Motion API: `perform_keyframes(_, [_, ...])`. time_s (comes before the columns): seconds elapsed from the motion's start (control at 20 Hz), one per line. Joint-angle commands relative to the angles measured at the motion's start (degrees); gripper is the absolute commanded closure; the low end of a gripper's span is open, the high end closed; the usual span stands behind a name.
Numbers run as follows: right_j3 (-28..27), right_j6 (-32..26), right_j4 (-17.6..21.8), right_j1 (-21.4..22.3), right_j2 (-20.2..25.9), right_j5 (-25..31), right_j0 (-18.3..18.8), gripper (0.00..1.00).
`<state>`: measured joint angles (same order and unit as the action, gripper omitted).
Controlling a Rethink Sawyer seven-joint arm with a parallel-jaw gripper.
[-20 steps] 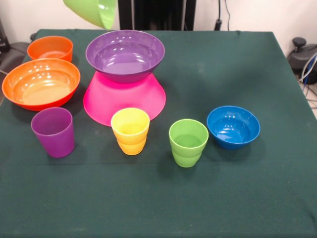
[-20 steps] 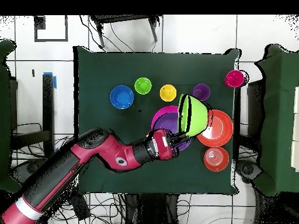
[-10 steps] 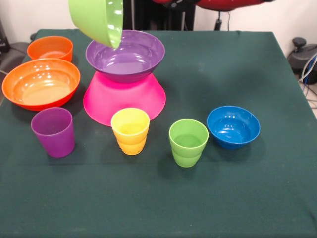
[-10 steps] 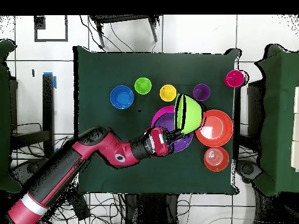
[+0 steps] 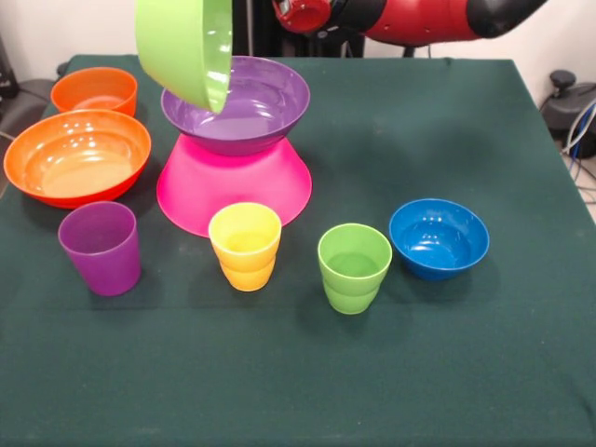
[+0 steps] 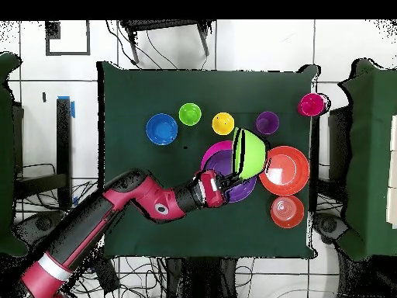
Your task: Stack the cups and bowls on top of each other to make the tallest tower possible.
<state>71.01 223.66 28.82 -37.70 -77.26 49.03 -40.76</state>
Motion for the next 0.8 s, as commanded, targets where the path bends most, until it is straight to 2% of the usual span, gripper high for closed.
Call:
perform_keyframes(0.05, [-9.3,1.8,-3.2,-3.9,5.6,5.6,1.7,1.0])
perform_keyframes(0.45, [-9.5,2.5,-2.8,-5.1,5.0,5.8,2.0,1.0])
perform_keyframes(0.8, [-9.7,1.4,-4.3,-4.4,5.9,6.1,1.3,1.0])
